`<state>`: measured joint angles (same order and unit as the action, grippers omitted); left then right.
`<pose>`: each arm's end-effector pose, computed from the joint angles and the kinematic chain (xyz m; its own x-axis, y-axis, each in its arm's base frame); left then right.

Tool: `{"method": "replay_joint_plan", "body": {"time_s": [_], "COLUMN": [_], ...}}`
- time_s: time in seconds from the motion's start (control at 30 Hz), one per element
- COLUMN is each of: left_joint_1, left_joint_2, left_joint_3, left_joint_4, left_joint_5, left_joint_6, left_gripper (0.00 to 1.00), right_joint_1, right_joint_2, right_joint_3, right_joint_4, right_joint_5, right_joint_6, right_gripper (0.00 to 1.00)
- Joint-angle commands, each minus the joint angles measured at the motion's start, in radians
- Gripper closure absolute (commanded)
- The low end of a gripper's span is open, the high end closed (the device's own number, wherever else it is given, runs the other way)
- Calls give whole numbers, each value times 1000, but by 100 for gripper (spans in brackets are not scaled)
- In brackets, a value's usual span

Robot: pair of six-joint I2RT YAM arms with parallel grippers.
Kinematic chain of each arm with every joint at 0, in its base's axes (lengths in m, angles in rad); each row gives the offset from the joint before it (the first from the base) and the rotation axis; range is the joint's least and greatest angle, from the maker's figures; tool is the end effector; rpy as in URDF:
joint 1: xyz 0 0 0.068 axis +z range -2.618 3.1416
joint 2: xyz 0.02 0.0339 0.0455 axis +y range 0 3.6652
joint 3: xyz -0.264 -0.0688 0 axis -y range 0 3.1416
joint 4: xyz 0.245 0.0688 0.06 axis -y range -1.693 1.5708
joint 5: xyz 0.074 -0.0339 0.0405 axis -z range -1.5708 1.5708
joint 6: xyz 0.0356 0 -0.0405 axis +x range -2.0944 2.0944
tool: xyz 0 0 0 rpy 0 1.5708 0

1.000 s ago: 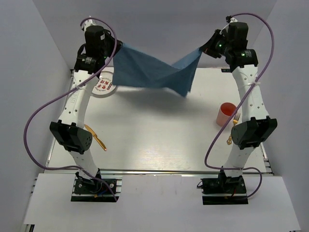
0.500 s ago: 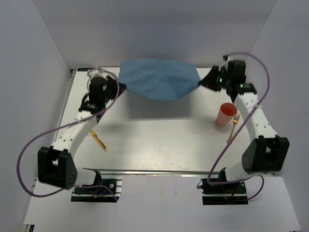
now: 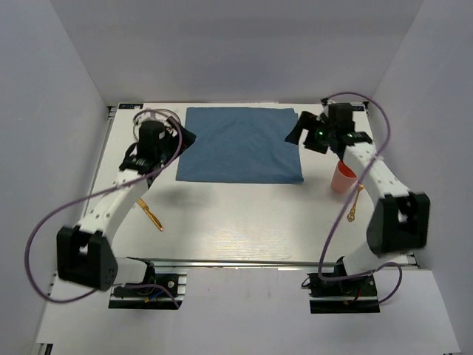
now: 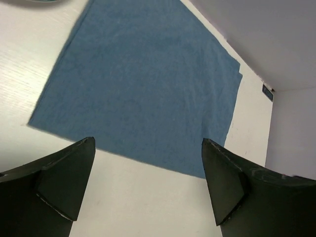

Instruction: Set the dinner table for one person

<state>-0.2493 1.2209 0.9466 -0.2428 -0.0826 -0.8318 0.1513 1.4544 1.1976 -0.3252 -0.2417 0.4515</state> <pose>0.2689 -0.0654 0.2988 -0.4531 -0.6448 -0.6156 -0.2353 0.7526 -0.6150 0.3272 0.0585 0.3118 -0.6391 0.3311 -0.6942 -0.0724 0.8727 0.4829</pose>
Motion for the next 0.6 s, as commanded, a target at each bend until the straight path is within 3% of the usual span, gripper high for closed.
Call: {"method": "replay_joint_plan", "body": {"time_s": [0.0, 0.13, 0.23, 0.37, 0.57], "left_joint_1": [-11, -22, -31, -56, -88], "left_joint_2": [184, 493, 638, 723, 712], "left_joint_3": [201, 415, 514, 525, 379], "left_joint_4": [-94, -174, -233, -248, -202], "left_joint_5": [81, 178, 184, 164, 136], "left_joint_6": [48, 56, 57, 63, 54], "left_gripper": [2, 2, 2, 2, 2], "right_joint_1": [71, 143, 166, 166, 163], "right_joint_2": [183, 493, 618, 646, 607], "right_joint_3": [162, 438, 487, 458, 335], "right_joint_4": [-26, -156, -195, -186, -173], "right_joint_5": [-11, 45, 148, 220, 311], "right_joint_6": [-83, -103, -94, -59, -36], "right_gripper": [11, 11, 11, 11, 11]}}
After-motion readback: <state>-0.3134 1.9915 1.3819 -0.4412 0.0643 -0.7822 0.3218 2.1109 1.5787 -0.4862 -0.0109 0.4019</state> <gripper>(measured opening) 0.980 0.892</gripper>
